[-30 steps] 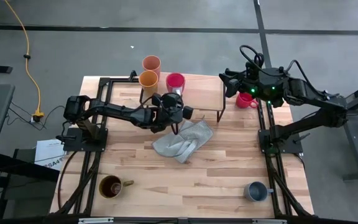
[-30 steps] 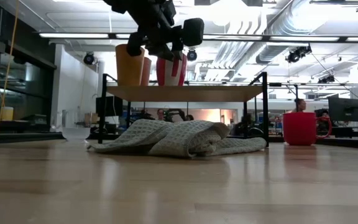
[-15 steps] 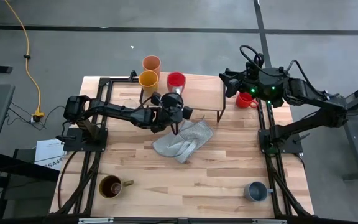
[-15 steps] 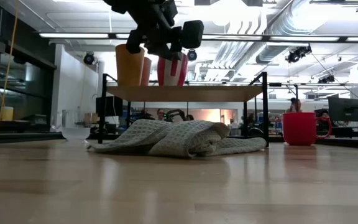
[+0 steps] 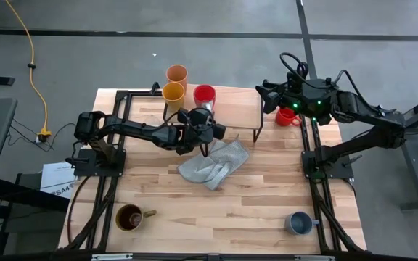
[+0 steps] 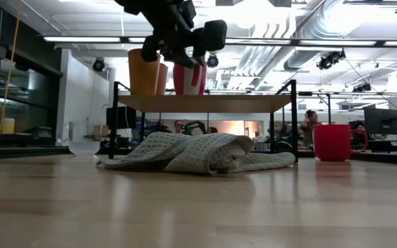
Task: Stack small to large cups/mugs on shelf
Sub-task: Put the red mug on the shelf
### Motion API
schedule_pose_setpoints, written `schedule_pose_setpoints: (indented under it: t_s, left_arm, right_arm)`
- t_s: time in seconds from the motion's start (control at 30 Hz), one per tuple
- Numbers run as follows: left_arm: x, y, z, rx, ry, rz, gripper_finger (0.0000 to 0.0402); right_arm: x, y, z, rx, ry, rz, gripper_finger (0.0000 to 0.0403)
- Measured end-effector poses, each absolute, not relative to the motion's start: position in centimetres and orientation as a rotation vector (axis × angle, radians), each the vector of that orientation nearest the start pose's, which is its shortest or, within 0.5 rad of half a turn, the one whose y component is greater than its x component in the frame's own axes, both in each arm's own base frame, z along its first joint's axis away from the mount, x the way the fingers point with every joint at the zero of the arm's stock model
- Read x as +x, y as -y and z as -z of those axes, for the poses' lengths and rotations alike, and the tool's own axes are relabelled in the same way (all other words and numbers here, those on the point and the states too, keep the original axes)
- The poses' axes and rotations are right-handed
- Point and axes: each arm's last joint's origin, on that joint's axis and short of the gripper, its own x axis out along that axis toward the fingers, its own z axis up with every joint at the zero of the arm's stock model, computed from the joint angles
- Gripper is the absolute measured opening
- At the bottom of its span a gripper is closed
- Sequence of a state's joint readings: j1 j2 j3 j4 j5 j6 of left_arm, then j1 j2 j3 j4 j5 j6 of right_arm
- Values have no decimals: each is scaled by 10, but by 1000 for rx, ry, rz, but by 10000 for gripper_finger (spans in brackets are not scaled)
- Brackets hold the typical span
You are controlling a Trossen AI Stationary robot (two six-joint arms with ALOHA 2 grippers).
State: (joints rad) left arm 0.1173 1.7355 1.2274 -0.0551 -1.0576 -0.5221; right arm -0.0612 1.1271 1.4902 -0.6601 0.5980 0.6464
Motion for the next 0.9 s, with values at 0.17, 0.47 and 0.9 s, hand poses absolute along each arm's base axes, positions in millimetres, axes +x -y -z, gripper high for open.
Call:
schedule_pose_setpoints:
  t_s: [0.17, 0.47, 0.9]
  left_arm:
    - [370, -69, -253, -186, -218, -1241, 218]
    - [373, -66, -262, -206, -205, -1227, 284]
    - [376, -63, -283, -184, -286, -1195, 271]
  right_arm:
    - [201, 29, -458, 538, -70, 722, 189]
    - [201, 29, -458, 538, -70, 722, 189]
    - [201, 29, -458, 538, -70, 722, 189]
